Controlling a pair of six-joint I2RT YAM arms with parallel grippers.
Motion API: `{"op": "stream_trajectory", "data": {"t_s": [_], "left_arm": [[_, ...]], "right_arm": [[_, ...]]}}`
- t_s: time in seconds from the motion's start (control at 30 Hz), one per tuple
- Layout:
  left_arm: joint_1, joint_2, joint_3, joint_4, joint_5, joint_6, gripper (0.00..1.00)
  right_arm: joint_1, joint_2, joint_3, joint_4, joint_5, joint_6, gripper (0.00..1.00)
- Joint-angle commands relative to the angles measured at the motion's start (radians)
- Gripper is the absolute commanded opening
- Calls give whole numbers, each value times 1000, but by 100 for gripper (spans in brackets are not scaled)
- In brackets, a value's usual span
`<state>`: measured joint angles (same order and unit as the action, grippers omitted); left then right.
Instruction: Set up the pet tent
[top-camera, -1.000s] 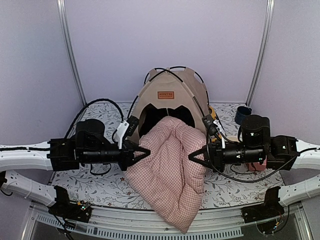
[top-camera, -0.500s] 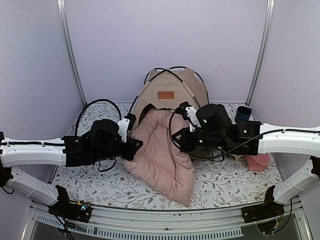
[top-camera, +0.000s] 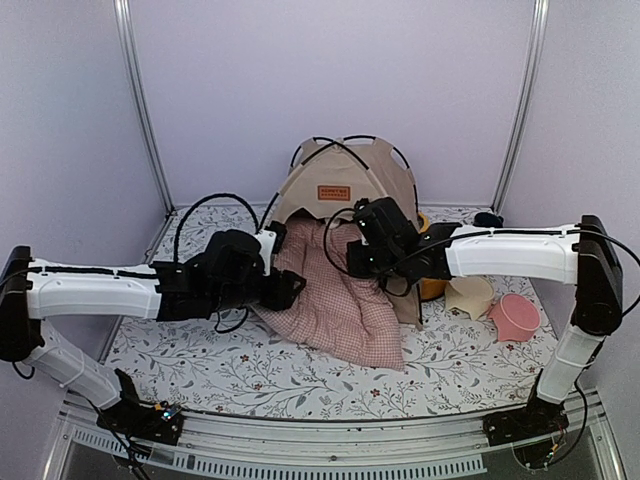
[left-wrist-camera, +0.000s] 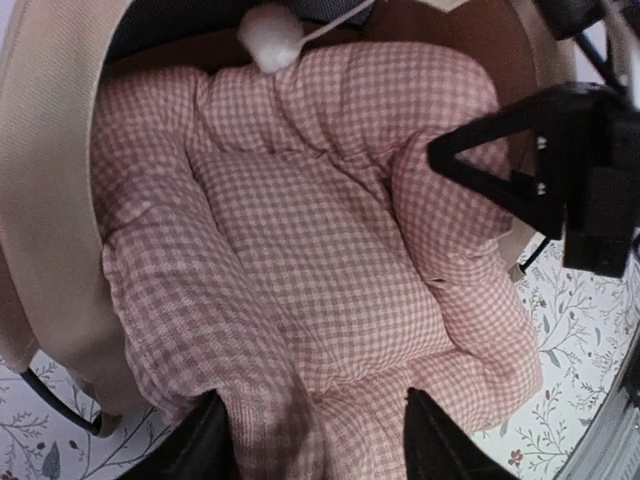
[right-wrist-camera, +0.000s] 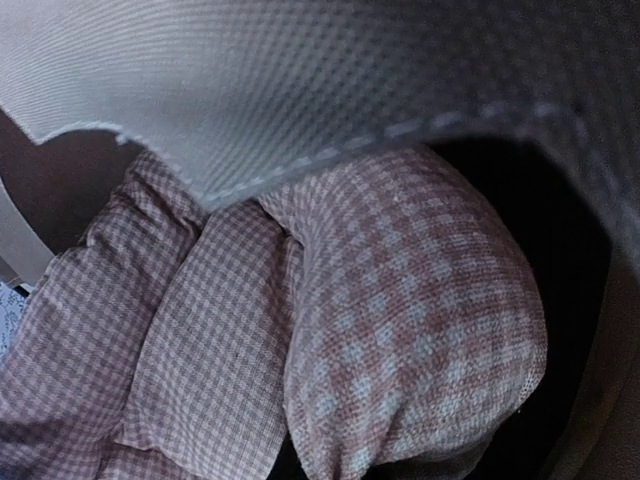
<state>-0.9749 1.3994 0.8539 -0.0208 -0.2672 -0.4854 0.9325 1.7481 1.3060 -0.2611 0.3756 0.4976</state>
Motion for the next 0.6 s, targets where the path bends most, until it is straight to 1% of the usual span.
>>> {"op": "stream_trajectory", "data": {"t_s": [0.0, 0.1, 0.2, 0.27, 0.3, 0.33, 0.43, 0.5, 0.57], "left_arm": [[-3, -126, -3, 37, 13, 58, 68], [-2, -231, -25, 18, -15, 68, 75], [11, -311, -13, -31, -105, 66, 78], [55, -328, 23, -72, -146, 63, 78], [92, -319, 47, -91, -143, 66, 78], [135, -300, 72, -106, -101, 77, 78], [246, -211, 160, -127, 21, 132, 72], [282, -140, 226, -141, 83, 186, 70], [307, -70, 289, -167, 111, 224, 69]], "right_arm": [[-22, 24, 48, 6, 52, -12, 0], [-46, 27, 48, -2, 74, -20, 0], [-55, 32, 53, 2, 82, -40, 0], [-55, 40, 62, 7, 75, -56, 0], [-55, 44, 68, 6, 69, -63, 0], [-54, 48, 73, 6, 65, -71, 0], [-54, 55, 84, 12, 53, -86, 0], [-54, 55, 87, 19, 50, -92, 1], [-54, 57, 92, 23, 47, -100, 1]]}}
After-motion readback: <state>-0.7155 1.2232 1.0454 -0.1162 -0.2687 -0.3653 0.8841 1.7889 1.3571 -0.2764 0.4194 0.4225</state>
